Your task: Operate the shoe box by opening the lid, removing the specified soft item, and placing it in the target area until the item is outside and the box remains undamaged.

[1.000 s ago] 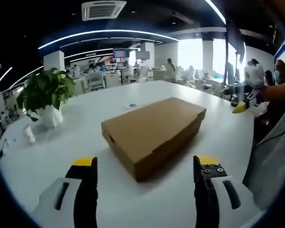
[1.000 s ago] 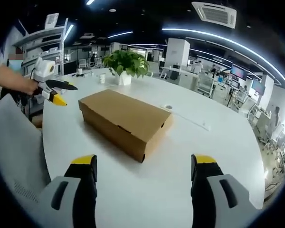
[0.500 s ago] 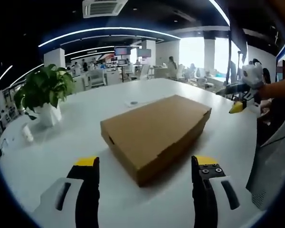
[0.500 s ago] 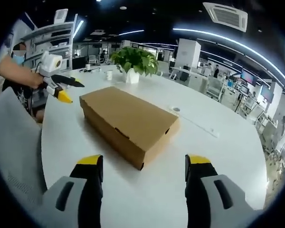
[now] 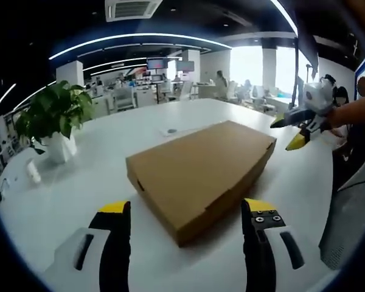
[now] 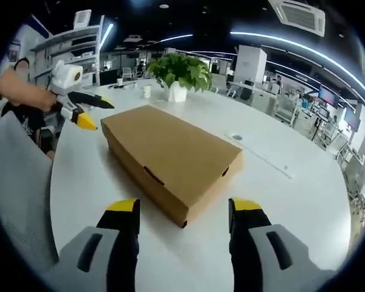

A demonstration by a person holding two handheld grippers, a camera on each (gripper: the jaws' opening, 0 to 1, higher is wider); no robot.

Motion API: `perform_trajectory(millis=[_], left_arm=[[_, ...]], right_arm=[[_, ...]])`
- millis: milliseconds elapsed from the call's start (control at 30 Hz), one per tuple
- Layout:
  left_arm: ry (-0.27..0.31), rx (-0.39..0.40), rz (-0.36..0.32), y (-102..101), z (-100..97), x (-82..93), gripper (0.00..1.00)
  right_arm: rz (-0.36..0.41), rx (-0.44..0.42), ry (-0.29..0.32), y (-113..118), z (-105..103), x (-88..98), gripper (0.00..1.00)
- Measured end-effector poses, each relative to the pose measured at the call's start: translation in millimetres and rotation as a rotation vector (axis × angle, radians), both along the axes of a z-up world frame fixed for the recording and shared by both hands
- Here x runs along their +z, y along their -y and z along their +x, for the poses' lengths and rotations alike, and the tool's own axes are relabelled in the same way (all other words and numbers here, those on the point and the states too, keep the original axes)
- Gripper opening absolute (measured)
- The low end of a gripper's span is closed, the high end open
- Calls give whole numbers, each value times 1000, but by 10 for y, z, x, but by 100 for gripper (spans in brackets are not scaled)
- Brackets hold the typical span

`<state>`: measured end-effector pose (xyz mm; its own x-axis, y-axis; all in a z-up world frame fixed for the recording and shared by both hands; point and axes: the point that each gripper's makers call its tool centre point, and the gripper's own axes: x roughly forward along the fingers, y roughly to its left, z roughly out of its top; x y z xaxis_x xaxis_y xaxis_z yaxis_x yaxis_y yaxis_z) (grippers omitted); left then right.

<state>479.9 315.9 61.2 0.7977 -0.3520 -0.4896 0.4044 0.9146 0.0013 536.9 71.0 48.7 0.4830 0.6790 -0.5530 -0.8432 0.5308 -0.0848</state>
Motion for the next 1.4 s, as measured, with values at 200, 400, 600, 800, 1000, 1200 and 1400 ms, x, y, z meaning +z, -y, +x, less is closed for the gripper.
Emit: perform_trajectory(millis=[200,400,600,800,1000,1200,1400], left_arm=[[-14,-5,1,24,42,-45,76],[-13,-4,1,65,77,-56,71],[-10,-12,2,116,98,-72,70],[-6,-7,1,138,133,-68,68],[1,-19,19,173,139,-85,69],[1,-23,48,153,119,-102,68],[-24,-8,35,84,95,-174,68]], right_arm=[[2,-3,-23,-37,40,-83,52],[10,-2,-25,-84,85,-88,48],[7,11,-24,-142,91,-102,47],[-2,24,-32,-178,87,-150,45],[-4,21,-45,-191,111,-188,46],[-11,30,-45,-188,124,-187,46],[-11,31,-44,-186,126,-188,46]])
